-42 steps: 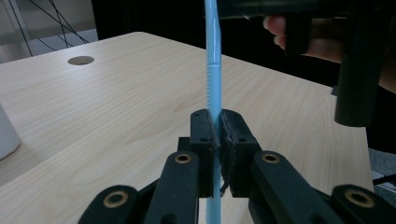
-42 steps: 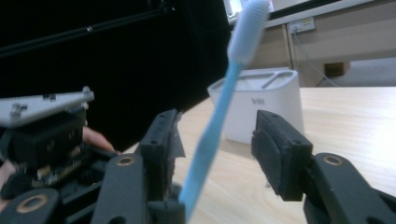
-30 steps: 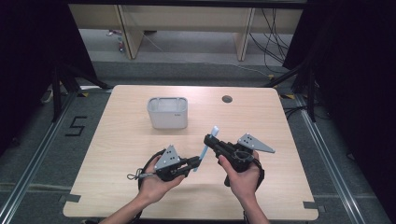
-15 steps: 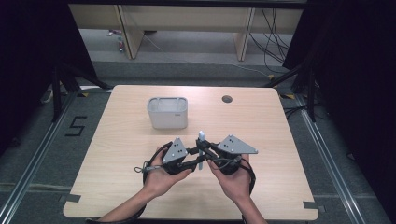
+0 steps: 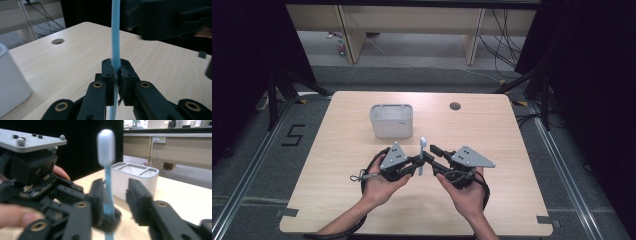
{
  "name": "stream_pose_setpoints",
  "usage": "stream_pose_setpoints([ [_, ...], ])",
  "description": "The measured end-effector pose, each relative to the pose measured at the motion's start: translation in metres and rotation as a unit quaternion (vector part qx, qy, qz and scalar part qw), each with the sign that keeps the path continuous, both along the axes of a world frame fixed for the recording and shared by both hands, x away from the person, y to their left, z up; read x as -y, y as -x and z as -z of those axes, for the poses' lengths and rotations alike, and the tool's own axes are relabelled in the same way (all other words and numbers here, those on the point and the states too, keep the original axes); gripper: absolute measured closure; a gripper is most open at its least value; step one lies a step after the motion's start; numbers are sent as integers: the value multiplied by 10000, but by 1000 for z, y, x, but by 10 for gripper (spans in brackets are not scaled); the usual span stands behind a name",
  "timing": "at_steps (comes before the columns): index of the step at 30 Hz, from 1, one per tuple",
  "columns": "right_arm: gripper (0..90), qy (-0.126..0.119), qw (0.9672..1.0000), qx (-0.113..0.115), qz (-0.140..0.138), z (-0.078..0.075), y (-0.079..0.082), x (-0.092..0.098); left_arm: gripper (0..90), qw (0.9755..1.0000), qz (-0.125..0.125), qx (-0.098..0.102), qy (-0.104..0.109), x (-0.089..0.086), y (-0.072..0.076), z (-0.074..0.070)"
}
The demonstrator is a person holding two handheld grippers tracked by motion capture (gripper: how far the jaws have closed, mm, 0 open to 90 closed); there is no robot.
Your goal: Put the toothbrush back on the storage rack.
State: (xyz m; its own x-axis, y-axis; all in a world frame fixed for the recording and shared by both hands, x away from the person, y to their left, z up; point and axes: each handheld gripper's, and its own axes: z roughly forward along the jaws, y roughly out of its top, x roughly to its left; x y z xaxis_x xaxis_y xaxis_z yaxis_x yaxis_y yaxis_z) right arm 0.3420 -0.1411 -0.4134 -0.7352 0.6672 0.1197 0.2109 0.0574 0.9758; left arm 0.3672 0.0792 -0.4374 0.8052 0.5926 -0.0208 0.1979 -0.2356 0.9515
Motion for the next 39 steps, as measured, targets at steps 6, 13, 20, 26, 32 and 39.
stream_pose_setpoints([
  [6, 542, -50, 9998, -5, 189, 5, 6, 16, 833, 9991, -360, 201, 46, -25, -7, -4],
  [13, 477, 127, 9981, -6, 611, 18, 7, 38, 833, 9962, -709, 490, 87, -52, -10, -11],
  [20, 447, 121, 9959, -123, 884, 31, 7, 53, 833, 9936, -948, 595, 124, -72, -13, -15],
  [26, 453, 139, 9942, -220, 1041, 41, 8, 60, 833, 9918, -1072, 684, 112, -85, -15, -18],
  [32, 453, 121, 9931, -205, 1152, 51, 8, 65, 833, 9905, -1131, 774, 119, -91, -15, -21],
  [39, 442, 163, 9908, -385, 1285, 60, 10, 69, 833, 9891, -1176, 853, 226, -94, -17, -23],
])
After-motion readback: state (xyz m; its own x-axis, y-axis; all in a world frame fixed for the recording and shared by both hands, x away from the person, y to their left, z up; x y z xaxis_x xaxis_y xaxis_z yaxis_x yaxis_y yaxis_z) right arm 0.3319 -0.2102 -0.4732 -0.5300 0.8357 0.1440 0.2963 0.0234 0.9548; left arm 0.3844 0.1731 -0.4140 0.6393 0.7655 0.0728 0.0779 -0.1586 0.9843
